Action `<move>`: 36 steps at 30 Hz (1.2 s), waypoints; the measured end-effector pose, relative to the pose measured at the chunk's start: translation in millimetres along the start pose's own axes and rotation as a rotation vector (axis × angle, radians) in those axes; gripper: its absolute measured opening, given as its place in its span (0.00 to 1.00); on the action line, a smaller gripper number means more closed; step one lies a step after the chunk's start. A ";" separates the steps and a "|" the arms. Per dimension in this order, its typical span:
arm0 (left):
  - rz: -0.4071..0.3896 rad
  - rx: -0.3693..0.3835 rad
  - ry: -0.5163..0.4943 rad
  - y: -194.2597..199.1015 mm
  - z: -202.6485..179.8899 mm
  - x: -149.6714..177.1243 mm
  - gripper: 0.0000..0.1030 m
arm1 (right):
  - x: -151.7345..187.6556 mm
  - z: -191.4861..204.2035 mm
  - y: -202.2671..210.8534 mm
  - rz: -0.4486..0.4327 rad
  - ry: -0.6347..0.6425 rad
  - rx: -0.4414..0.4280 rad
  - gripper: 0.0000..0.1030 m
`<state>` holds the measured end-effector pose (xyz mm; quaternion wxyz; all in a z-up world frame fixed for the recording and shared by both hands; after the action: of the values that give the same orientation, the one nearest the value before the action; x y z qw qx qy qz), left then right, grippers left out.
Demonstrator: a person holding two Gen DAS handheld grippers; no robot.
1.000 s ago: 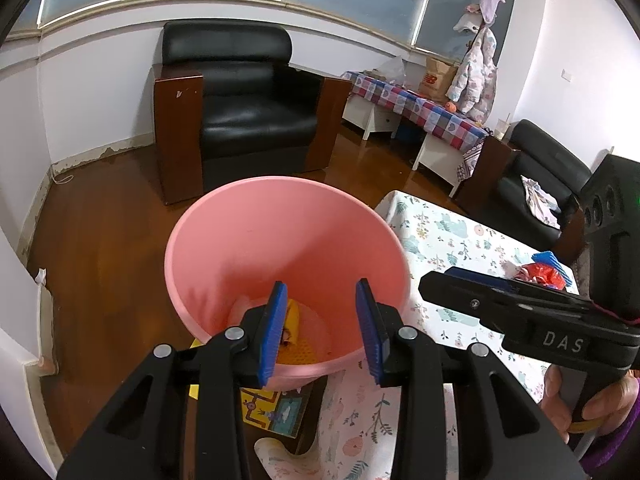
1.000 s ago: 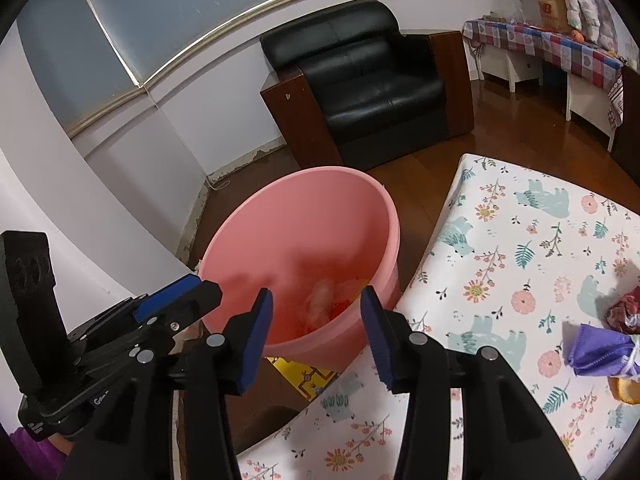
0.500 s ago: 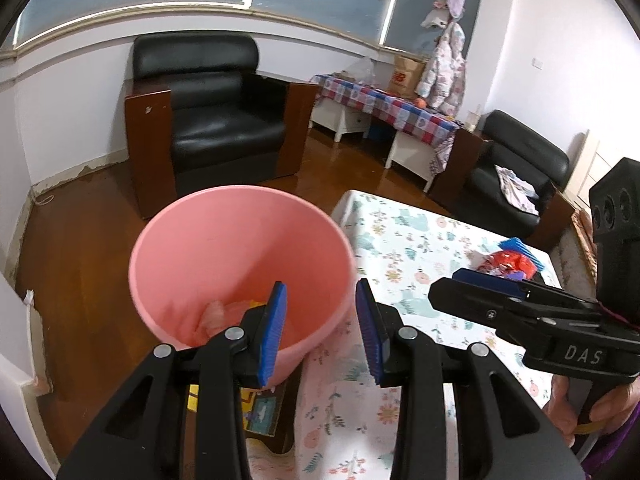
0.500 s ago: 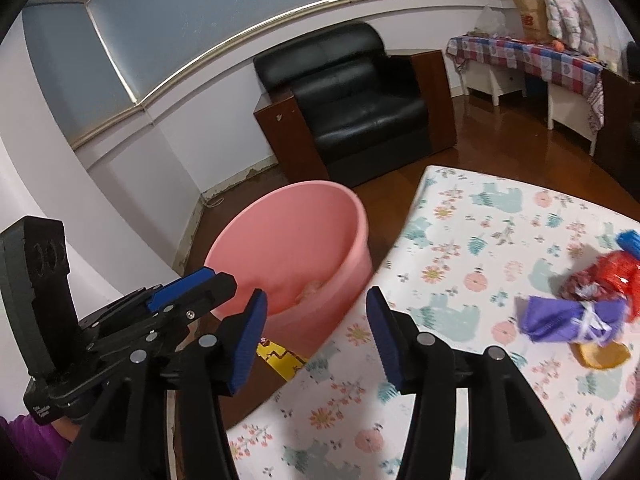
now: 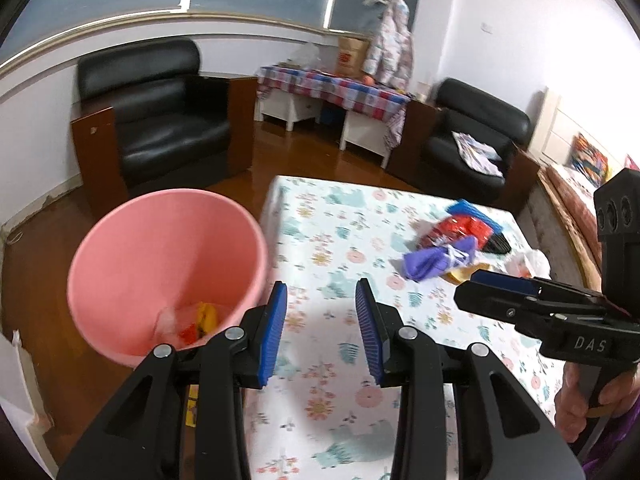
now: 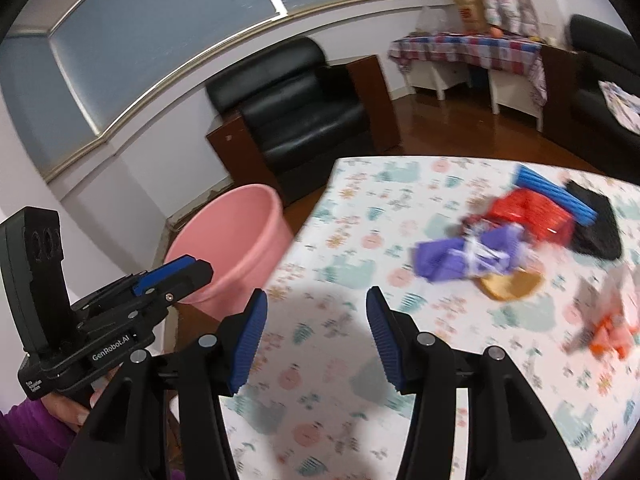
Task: Collect trash
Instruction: 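Move both grippers back over the table, then grasp the purple cloth bundle with the left gripper while the right gripper grasps the bread bag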
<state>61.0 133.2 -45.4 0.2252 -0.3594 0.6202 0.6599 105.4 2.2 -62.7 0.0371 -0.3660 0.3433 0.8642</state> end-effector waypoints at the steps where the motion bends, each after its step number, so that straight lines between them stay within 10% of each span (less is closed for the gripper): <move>1: 0.004 0.007 -0.013 -1.8 -4.4 0.9 0.35 | 1.6 -5.2 4.2 -0.009 -0.004 0.010 0.50; 17: 0.033 0.145 -0.339 -38.9 -109.4 4.3 0.35 | 29.4 -116.0 105.1 -0.175 -0.132 0.280 0.49; 36: 0.139 0.308 -0.703 -134.0 -163.8 -9.6 0.35 | 49.9 -184.7 114.3 -0.156 -0.312 0.355 0.49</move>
<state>198.7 -8.6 -121.7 0.4300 -0.0306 0.6199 0.6556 145.1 -208.8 -122.5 0.2202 -0.2414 0.4507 0.8307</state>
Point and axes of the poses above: each gripper's, at about its wrist camera, not at the fingertips, and y roughly against the way its jaws point, z to its left, x to its underside, the point moved 9 cm from there along -y, roughly the way its jaws point, and after that the axes turned 10 degrees about -x, right-handed, at the moved point
